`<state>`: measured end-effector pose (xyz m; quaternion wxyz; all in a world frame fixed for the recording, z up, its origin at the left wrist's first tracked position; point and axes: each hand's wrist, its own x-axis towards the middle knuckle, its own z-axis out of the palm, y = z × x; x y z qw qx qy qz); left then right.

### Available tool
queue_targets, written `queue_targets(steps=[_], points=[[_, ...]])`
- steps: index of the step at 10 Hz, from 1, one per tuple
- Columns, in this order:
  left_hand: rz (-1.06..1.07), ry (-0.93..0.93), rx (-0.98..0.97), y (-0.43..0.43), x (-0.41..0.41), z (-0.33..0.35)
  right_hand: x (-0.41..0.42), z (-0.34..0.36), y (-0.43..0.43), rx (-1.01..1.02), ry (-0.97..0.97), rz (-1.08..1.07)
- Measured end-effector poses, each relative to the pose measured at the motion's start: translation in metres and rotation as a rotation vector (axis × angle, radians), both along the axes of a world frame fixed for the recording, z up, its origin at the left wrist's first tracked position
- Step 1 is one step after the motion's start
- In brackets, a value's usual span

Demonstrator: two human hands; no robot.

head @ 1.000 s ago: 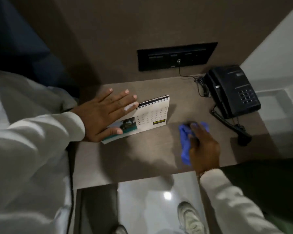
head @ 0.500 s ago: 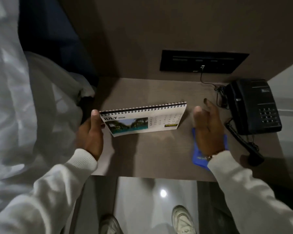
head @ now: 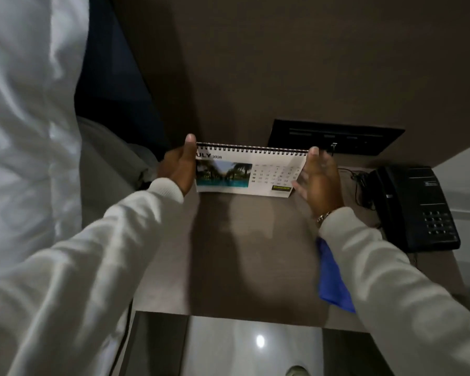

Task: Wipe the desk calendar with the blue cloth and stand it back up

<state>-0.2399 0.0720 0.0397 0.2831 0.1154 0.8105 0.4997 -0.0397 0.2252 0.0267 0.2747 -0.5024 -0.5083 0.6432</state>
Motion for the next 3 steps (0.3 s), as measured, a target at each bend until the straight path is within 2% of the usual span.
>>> queue_targets(steps=[1, 2, 3], points=[[-0.024, 0.131, -0.082, 0.009, -0.011, 0.002, -0.007, -0.003, 0.006, -0.016, 0.012, 0.010], [-0.048, 0.130, -0.125, 0.009, -0.013, 0.010, -0.010, 0.011, 0.004, 0.006, -0.045, 0.010], [-0.087, 0.098, -0.123, 0.003, -0.005, 0.026, 0.007, 0.038, -0.002, 0.068, 0.006, -0.089]])
